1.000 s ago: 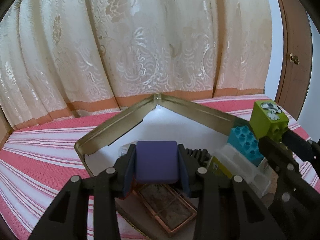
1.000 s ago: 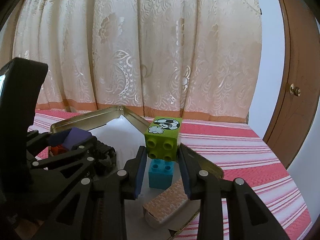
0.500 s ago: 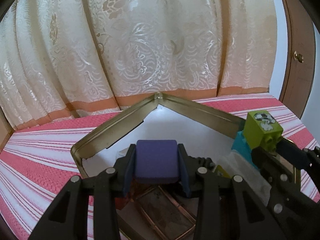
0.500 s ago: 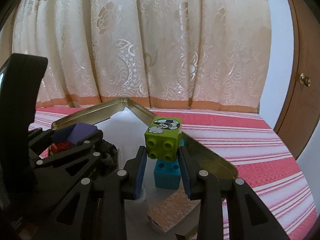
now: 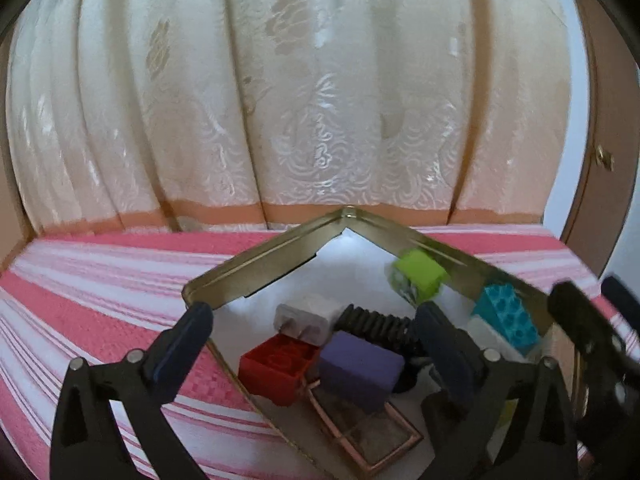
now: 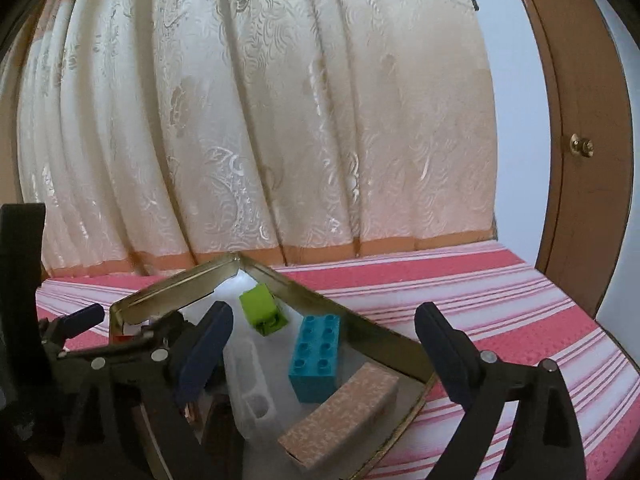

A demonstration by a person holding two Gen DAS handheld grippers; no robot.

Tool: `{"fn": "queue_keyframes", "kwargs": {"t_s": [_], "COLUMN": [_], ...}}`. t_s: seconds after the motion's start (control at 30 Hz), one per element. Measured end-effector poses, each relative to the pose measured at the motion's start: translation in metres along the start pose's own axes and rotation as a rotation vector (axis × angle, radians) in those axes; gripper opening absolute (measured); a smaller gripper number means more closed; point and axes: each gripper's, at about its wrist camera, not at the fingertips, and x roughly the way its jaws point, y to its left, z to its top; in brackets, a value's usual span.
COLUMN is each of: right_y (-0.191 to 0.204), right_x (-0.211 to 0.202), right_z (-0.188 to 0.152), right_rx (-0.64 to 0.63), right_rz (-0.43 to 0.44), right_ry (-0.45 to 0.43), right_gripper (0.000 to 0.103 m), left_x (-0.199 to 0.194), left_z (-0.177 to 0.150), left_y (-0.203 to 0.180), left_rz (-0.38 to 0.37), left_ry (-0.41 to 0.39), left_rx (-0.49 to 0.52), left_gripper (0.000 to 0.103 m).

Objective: Organize rigid objects

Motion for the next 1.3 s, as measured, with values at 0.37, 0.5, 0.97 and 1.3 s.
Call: {"fn": "queue_keyframes", "kwargs": {"t_s": [0.37, 0.5, 0.97, 1.3], "right_y": [0.003, 0.009, 0.027, 0.036], "right_x": [-0.019, -0.031, -0.067, -0.090], "right_z": [0.000, -0.003, -0.016, -0.021], "right_rx": [-0.004, -0.021, 0.007, -0.016], "right_rz": [-0.029, -0.070, -0.103, -0.124], "right_ry": [-0.088, -0.118, -0.154, -0.226], "right_gripper": [0.094, 0.094, 0.094, 0.095], "left_x": [-0.044, -0.056, -0.078, -0.091], "left_z": [-0.014, -0.019, -0.030, -0.035], "left_y": [0.010, 0.012, 0.026, 0.031], "left_rz": [0.023, 0.035, 0.030, 0.054], "left_ry": [-0.152, -0.191, -0.212, -0.232], "left_rx": [0.033, 0.038, 0.005, 0.015], "left_gripper": [0.103, 0.103, 0.103, 0.103]}}
